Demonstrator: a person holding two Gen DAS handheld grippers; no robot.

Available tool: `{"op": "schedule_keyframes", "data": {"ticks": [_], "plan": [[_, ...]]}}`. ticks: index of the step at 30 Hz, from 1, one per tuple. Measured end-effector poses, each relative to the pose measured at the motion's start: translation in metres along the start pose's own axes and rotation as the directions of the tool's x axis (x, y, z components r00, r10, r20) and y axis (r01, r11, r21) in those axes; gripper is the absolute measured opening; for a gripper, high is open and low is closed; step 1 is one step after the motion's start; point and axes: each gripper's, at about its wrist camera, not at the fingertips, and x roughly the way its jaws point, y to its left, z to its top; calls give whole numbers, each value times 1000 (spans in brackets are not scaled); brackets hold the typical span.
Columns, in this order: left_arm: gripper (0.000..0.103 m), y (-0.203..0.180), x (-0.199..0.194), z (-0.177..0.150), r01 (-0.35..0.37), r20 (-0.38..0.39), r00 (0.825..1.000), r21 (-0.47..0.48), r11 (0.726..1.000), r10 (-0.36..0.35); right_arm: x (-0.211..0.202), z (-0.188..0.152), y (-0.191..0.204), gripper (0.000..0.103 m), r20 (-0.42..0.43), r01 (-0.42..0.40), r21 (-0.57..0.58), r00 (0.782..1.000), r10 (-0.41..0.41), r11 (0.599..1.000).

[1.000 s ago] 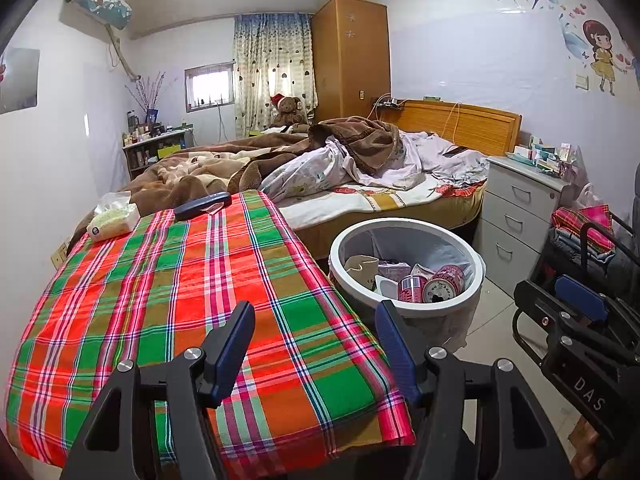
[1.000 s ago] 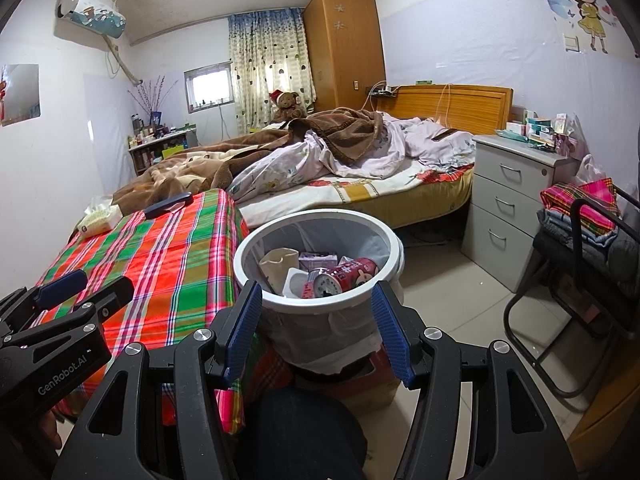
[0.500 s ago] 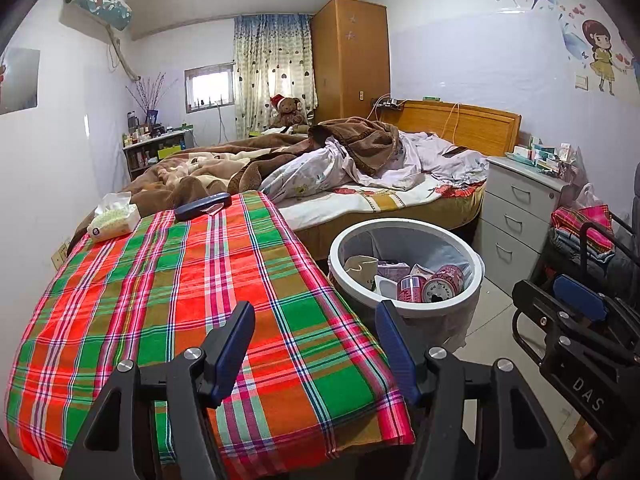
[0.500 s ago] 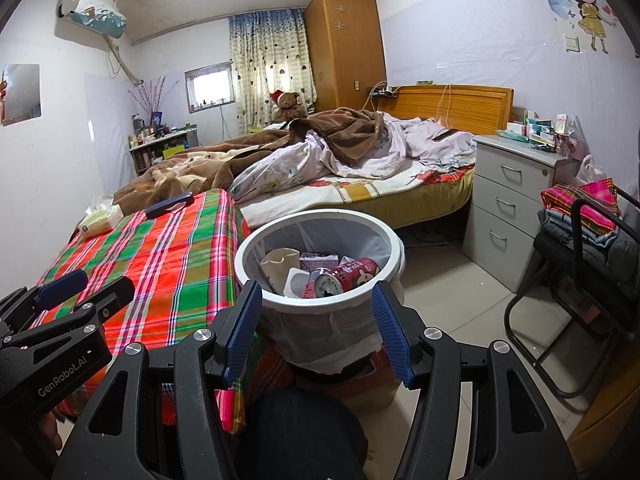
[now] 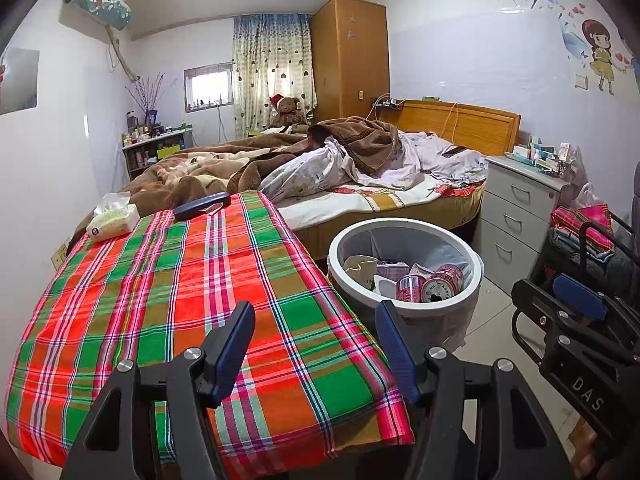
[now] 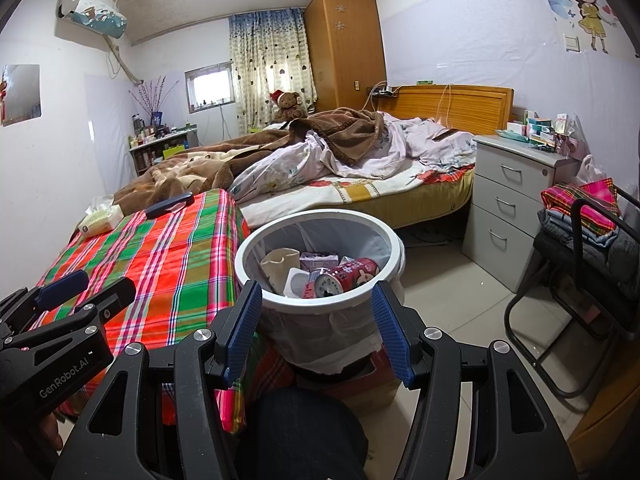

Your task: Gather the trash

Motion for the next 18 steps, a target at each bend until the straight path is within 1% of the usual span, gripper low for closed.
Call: {"op": "schedule_keyframes", "data": {"ticks": [18], "plan": [[62,-1,-1,0,8,-7,1000,-5,1000,-8,-1,1,4,59,1,-2,-3,1000,2,1000]]}}
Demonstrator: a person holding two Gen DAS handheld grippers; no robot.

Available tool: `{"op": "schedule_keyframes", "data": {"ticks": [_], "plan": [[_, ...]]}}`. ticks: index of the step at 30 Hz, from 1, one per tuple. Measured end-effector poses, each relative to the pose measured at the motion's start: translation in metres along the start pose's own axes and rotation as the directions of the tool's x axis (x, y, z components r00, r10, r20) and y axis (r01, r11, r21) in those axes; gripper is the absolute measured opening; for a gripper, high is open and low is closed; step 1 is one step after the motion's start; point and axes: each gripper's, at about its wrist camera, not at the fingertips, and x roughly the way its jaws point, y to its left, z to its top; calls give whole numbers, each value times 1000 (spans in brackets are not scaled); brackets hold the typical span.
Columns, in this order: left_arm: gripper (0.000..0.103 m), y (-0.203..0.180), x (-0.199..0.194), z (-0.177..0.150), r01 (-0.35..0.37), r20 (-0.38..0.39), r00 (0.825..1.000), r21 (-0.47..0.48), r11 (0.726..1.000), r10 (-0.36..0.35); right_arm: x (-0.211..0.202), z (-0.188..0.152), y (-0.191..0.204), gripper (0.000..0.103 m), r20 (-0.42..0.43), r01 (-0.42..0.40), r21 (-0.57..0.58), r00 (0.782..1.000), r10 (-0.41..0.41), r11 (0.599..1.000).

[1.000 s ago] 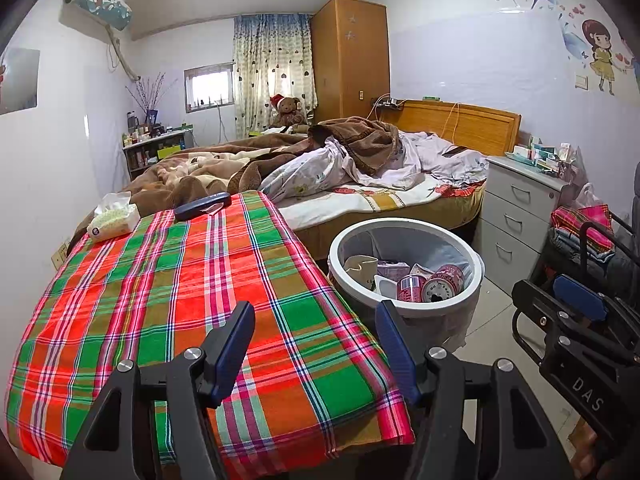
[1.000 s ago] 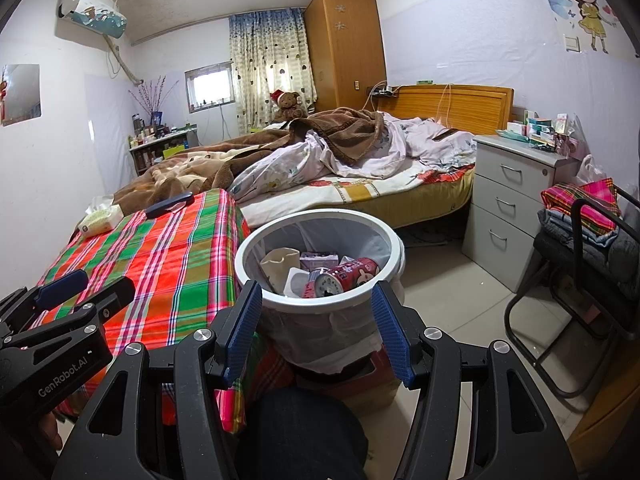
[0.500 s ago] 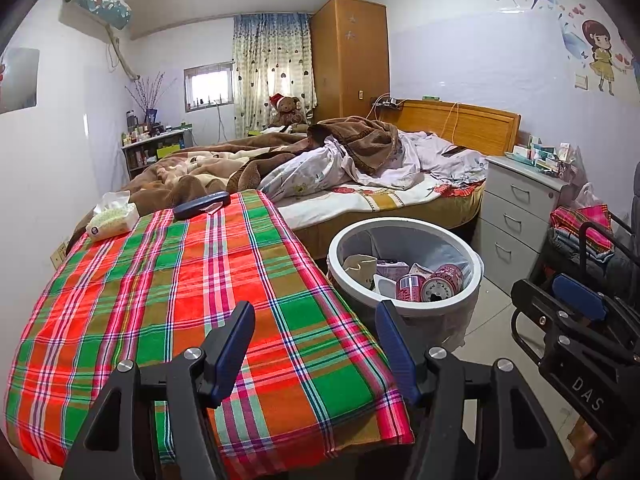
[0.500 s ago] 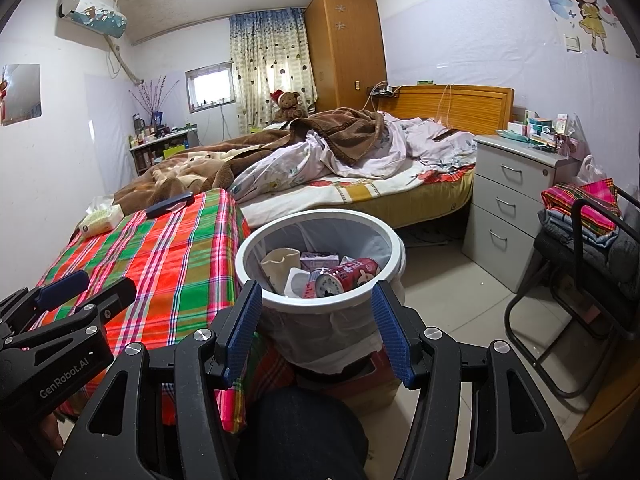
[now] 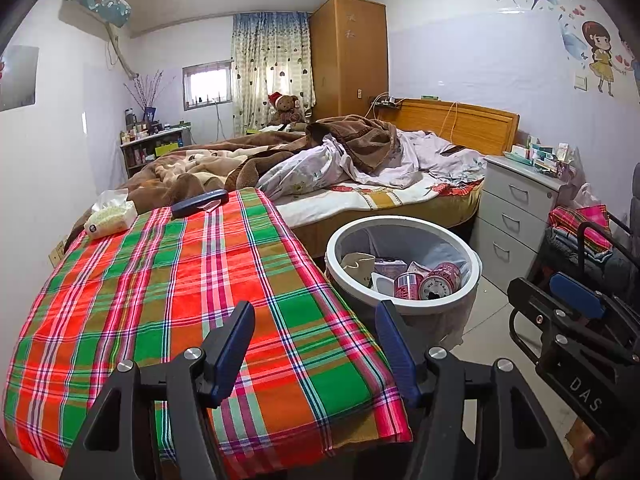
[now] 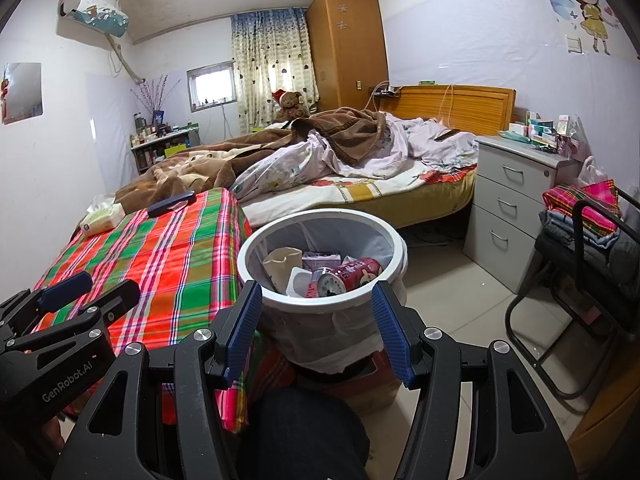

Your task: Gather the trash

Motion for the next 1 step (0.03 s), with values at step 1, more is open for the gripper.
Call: {"op": "schedule_keyframes", "data": {"ticks": [1], "plan": [[62,0,0,0,1,1,1000,1,1000,-1,0,0,-1,59,0,0,0,1000,0,1000]]}}
